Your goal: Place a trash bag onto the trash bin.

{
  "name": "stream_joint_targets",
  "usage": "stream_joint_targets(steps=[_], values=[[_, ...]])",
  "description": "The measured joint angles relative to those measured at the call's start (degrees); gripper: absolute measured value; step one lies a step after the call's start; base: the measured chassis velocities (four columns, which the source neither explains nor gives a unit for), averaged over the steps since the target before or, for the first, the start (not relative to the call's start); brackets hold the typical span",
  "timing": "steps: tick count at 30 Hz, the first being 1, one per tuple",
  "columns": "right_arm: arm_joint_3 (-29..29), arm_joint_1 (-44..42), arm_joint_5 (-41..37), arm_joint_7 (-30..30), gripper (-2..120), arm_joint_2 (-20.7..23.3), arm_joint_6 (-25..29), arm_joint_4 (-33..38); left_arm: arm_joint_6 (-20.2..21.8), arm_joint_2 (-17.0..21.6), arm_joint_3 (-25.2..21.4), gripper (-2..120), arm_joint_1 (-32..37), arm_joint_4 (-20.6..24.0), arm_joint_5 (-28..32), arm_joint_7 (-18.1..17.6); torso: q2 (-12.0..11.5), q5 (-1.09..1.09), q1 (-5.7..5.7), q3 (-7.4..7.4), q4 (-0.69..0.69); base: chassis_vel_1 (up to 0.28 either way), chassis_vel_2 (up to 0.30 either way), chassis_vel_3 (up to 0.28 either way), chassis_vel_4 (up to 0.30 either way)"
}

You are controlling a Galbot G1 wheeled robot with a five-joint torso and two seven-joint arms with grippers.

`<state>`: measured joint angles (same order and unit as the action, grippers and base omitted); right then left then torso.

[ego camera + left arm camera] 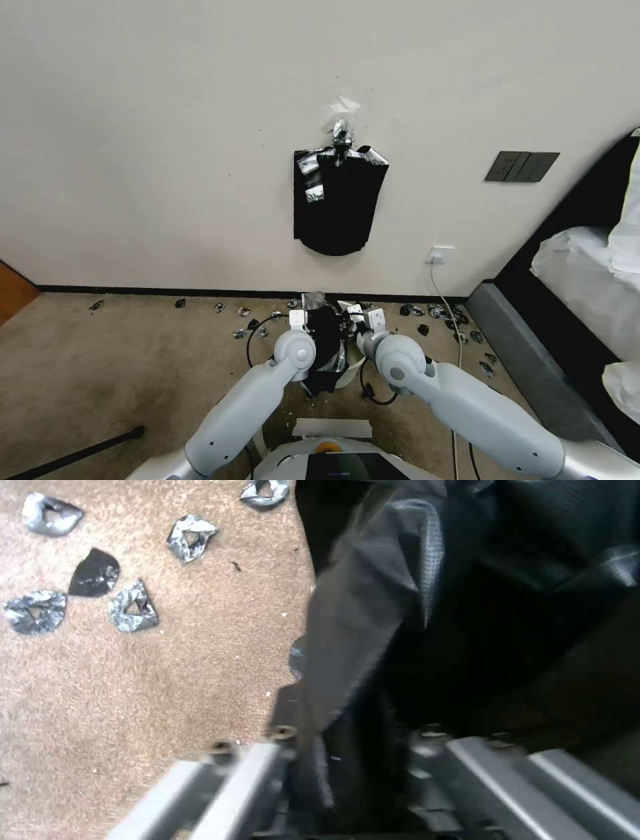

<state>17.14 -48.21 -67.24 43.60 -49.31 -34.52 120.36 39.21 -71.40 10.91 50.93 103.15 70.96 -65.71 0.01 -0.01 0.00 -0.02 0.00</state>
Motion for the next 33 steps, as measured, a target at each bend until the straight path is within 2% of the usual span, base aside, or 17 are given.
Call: stream_joint_targets(steps=[3, 6, 10, 13, 14, 15, 17, 18, 19, 20, 21, 22, 25, 26, 29, 30, 33], values=[[-0.36, -0.91, 1.29, -0.48, 0, 0.02, 0.00, -0.02, -0.80, 0.17, -0.24, 6, 0.26, 0.02, 0.01, 0.47, 0.00, 0.00, 0.00, 0.00, -0.02, 0.000, 0.000, 0.000, 0.000], [-0.48, -1.58, 3.21, -1.31, 0, 0.07, 0.06, -0.06, -1.44, 0.41, -0.46, 6, 0.53, 0.13, -0.13, 0.91, 0.00, 0.00, 0.00, 0.00, -0.02, 0.000, 0.000, 0.000, 0.000], [-0.58, -2.39, 8.71, -3.74, 0, 0.62, 1.07, 0.19, -3.01, 1.34, -0.65, 6, 1.39, 0.91, -2.30, 3.39, 0.00, -0.01, 0.00, 0.02, -0.03, 0.000, 0.000, 0.000, 0.000], [-0.62, -2.42, 16.24, -7.37, 0, 2.35, 3.70, 1.08, -5.09, 3.43, -0.46, 4, 3.07, 2.64, -7.80, 9.06, -0.01, -0.03, 0.01, 0.03, -0.02, 0.000, 0.000, 0.000, 0.000], [-0.62, -2.42, 16.24, -7.37, 0, 2.35, 3.70, 1.08, -5.09, 3.43, -0.46, 4, 3.07, 2.64, -7.80, 9.06, -0.01, -0.03, 0.01, 0.03, -0.02, 0.000, 0.000, 0.000, 0.000], [-0.63, -2.19, 18.85, -8.65, 0, 3.03, 4.71, 1.30, -5.51, 4.20, -0.41, 4, 3.55, 3.22, -9.72, 11.06, -0.02, -0.04, 0.01, 0.04, -0.03, 0.000, 0.000, 0.000, 0.000], [-0.55, -1.12, 24.61, -12.03, 0, 5.02, 6.89, 1.66, -7.38, 6.49, -0.20, 1, 4.67, 5.27, -16.28, 17.48, -0.02, 0.00, 0.01, 0.04, 0.00, 0.000, 0.000, 0.000, 0.000], [-0.55, -1.12, 24.61, -12.03, 0, 5.02, 6.89, 1.66, -7.38, 6.49, -0.20, 1, 4.67, 5.27, -16.28, 17.48, -0.02, 0.00, 0.01, 0.04, 0.00, 0.000, 0.000, 0.000, 0.000], [-0.46, -0.46, 26.05, -13.29, 0, 5.85, 7.39, 1.85, -8.17, 7.30, -0.10, 1, 5.09, 6.05, -18.72, 19.72, -0.02, 0.00, 0.01, 0.04, -0.01, 0.000, 0.000, 0.000, 0.000], [-0.46, 0.67, 27.15, -14.66, 0, 7.00, 7.73, 2.09, -9.44, 8.65, -0.06, 1, 5.87, 7.50, -23.08, 23.41, -0.02, 0.00, 0.01, 0.04, 0.01, 0.000, 0.000, 0.000, 0.000], [-0.46, 1.50, 27.58, -15.28, 0, 7.74, 7.87, 2.17, -10.50, 9.47, -0.08, 1, 6.41, 8.49, -26.21, 25.89, -0.02, 0.02, 0.01, 0.03, 0.01, 0.000, 0.000, 0.000, 0.000], [-0.46, 1.50, 27.58, -15.28, 0, 7.74, 7.87, 2.17, -10.50, 9.47, -0.08, 1, 6.41, 8.49, -26.21, 25.89, -0.02, 0.02, 0.01, 0.03, 0.01, 0.000, 0.000, 0.000, 0.000], [-0.69, 3.97, 28.18, -16.20, 0, 10.20, 8.81, 2.24, -14.67, 12.23, -0.89, 1, 8.69, 10.93, -36.32, 33.87, -0.02, 0.02, 0.01, 0.03, 0.00, 0.000, 0.000, 0.000, 0.000], [-0.69, 3.97, 28.18, -16.20, 0, 10.20, 8.81, 2.24, -14.67, 12.23, -0.89, 1, 8.69, 10.93, -36.32, 33.87, -0.02, 0.02, 0.01, 0.03, 0.00, 0.000, 0.000, 0.000, 0.000], [-0.94, 5.62, 26.98, -16.82, 0, 13.65, 9.18, 3.13, -19.82, 14.29, -2.92, 1, 11.28, 12.99, -41.96, 40.82, -0.02, 0.00, 0.01, 0.03, 0.01, 0.000, 0.000, 0.000, 0.000], [-0.94, 5.62, 26.98, -16.82, 0, 13.65, 9.18, 3.13, -19.82, 14.29, -2.92, 1, 11.28, 12.99, -41.96, 40.82, -0.02, 0.00, 0.01, 0.03, 0.01, 0.000, 0.000, 0.000, 0.000], [-1.95, 6.62, 23.47, -17.45, 0, 17.83, 9.14, 4.23, -25.42, 16.37, -5.45, 1, 13.74, 15.14, -45.58, 46.71, -0.02, 0.01, 0.01, 0.02, 0.00, 0.000, 0.000, 0.000, 0.000]])
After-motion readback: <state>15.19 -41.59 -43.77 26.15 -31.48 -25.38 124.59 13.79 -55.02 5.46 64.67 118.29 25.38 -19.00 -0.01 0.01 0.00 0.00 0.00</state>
